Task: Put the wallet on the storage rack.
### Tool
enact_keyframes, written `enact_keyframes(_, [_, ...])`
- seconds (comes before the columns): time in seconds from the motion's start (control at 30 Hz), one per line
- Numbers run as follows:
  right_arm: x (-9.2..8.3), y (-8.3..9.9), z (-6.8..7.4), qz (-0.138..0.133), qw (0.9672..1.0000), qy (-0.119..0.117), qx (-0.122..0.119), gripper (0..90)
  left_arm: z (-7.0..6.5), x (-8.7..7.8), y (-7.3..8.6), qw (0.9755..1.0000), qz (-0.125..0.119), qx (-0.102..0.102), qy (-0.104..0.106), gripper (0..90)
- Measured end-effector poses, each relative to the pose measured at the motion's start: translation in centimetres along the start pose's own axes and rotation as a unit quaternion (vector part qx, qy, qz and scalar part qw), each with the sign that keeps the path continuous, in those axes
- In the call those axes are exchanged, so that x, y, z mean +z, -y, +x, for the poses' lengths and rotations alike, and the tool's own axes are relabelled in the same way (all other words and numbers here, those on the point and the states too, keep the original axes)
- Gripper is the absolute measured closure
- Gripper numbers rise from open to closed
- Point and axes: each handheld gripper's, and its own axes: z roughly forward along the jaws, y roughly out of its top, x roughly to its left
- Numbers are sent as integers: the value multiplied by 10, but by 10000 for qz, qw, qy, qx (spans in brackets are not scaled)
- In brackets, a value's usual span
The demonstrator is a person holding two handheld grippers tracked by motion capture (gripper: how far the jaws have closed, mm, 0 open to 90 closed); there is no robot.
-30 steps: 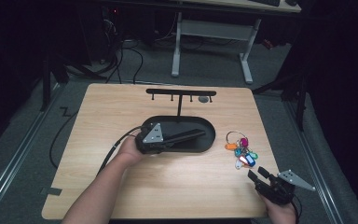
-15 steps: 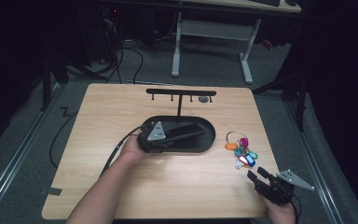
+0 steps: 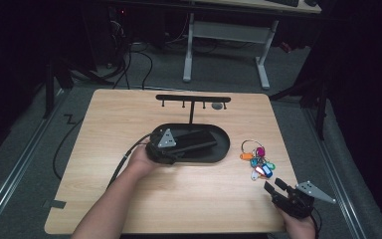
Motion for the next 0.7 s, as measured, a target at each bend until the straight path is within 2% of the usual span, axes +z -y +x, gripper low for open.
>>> enact_keyframes(0.07, [0, 0, 0, -3, 10000, -3, -7, 473, 0, 0, 0, 10000, -31, -37, 29, 394])
enact_keyframes(0.13, [0, 0, 0, 5, 10000, -3, 4, 473, 4, -3, 1, 9998, -103, -158, 17, 410])
enact_keyframes(0.43, [1, 0, -1, 15, 10000, -7, 8, 473, 6, -6, 5, 9995, -145, -267, -72, 427])
enact_keyframes(0.57, [1, 0, 0, 13, 10000, -8, 6, 473, 5, -9, 6, 9992, -164, -352, -43, 427])
enact_keyframes(0.6, [1, 0, 0, 7, 10000, -14, -14, 473, 1, -13, 7, 9990, -252, -358, -74, 430])
enact_keyframes(0.7, [2, -1, 0, 15, 10000, -15, -17, 473, -2, -19, 9, 9985, -307, -437, -95, 434])
